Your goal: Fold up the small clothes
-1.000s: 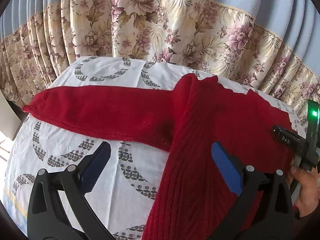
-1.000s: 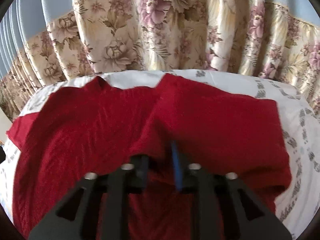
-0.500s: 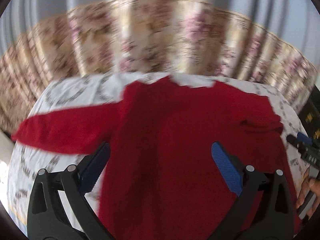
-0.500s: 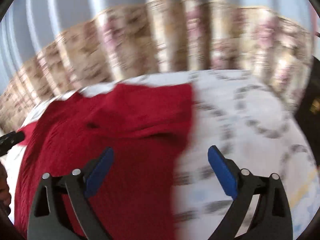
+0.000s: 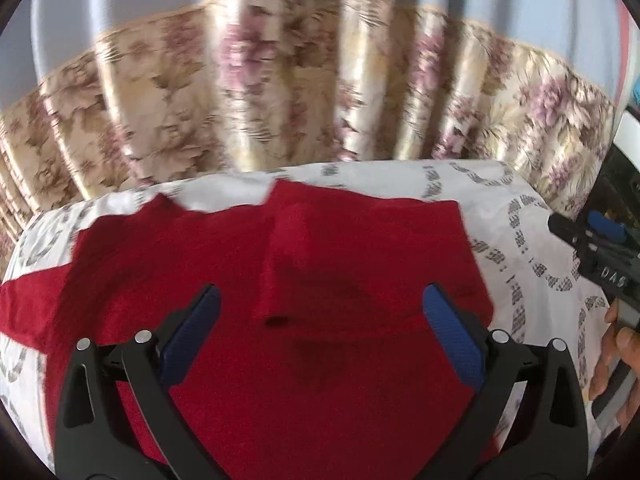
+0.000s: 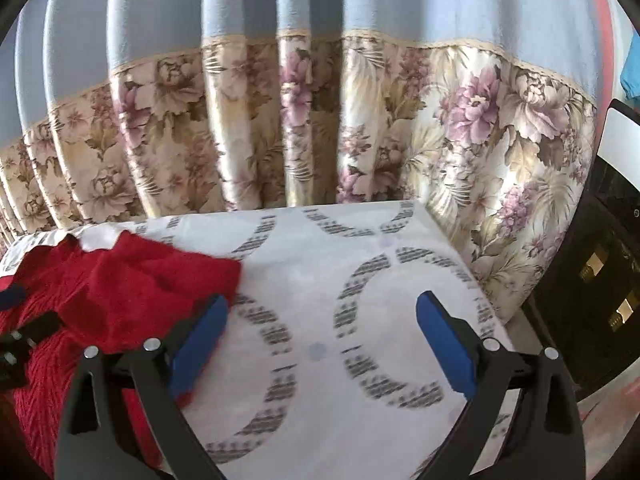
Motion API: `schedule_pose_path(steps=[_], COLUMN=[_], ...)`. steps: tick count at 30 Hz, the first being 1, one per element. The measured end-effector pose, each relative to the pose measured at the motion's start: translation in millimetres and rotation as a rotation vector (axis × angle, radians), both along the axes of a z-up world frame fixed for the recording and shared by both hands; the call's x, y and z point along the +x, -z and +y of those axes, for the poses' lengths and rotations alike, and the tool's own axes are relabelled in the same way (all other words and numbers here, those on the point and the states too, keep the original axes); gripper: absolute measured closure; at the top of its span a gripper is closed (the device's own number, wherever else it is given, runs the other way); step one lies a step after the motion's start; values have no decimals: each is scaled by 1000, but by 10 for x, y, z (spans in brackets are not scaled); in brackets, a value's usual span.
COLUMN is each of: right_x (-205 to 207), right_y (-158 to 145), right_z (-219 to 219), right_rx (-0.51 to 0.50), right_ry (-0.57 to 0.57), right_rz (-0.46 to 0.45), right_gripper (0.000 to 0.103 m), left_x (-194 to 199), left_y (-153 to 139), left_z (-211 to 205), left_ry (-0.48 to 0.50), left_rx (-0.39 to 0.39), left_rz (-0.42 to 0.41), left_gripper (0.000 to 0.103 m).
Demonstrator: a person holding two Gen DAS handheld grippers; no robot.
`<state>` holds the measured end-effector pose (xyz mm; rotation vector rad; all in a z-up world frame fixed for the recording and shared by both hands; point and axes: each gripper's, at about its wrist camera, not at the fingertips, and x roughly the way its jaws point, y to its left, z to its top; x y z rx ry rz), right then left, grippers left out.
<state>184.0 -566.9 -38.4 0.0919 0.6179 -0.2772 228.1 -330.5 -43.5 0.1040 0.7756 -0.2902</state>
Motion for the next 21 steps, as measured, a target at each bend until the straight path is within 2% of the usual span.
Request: schedule_pose_path(steps=[2,5,11,13,14,15,17,19,21], right_x=[-16,-59,-100,-99,-98,-99,-92,-90,-85], right_y=[5,35,152,159,158,157,157,160,166], right_z=[-109,-231,-374,-387,-393,-396,-397,-385,-358], right_rx=[25,57,109,107,108,110,109,112,110], right_ry=[13,36,64,65,66,65,72,73,71], right_rz=[-8,-24,-17,-14,-13,-15,-12,-11,-8], right_gripper=[7,7,7,7,7,7,7,7,7], left_x=[45,123,215,251,261,268,261,261,304], left_y=[81,192,343,427,478,513,538,497,441], left_z=[-259,-508,-826,-876,-879,-880,-850,-793,-692], left_ry=[30,60,96,110,129,141,161,166,154], left_rx=[40,56,101,114,108,107,93,82,45], left_rz=[-6,11,21,49,66,74,67,55,61], left_gripper=[3,3,3,5,9,18,26,52,71])
